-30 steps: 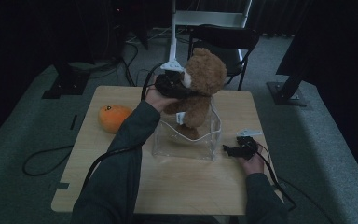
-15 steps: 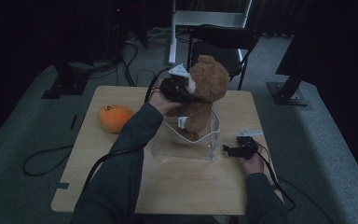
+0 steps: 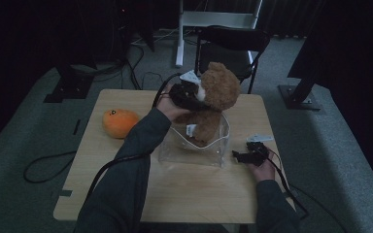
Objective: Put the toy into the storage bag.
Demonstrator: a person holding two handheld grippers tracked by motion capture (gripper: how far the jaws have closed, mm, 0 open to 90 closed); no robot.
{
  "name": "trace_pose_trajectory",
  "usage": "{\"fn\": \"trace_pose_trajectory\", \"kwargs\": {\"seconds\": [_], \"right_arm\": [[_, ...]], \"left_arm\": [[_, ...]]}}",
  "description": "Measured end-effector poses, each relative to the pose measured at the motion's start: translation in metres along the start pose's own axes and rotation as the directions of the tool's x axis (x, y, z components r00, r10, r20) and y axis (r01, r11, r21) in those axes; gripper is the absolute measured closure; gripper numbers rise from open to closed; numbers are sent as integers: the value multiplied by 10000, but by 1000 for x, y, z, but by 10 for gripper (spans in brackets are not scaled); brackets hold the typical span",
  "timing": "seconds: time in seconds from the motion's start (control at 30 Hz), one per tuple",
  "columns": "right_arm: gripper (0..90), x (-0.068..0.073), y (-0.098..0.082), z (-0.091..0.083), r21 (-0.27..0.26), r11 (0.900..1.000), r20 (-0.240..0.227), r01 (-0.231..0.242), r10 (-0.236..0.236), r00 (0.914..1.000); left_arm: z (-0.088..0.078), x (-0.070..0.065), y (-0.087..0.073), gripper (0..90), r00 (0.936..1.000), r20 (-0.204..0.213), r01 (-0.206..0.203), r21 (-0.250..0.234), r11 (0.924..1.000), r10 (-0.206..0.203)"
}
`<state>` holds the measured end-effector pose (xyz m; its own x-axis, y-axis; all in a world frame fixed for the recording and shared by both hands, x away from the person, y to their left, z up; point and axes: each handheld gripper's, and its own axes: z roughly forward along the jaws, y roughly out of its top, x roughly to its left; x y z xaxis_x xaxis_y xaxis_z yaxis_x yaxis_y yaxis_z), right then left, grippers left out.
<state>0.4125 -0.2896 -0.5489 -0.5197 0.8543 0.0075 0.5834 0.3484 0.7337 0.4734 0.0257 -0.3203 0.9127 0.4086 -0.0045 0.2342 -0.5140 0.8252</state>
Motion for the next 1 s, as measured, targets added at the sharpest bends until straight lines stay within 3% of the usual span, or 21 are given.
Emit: {"fn": "trace_pose_trajectory", "kwargs": {"seconds": [0.63,1.0], "right_arm": [[184,0,0,0,-9,10000,2,-8,8,10000],[184,0,0,0,-13,10000,11,-10,10,10000]], "left_arm": [[7,0,-4,449,9992,385,40,214,9998,-48],[8,-4,-4,444,9970,617,-484,403,9980,458]]}}
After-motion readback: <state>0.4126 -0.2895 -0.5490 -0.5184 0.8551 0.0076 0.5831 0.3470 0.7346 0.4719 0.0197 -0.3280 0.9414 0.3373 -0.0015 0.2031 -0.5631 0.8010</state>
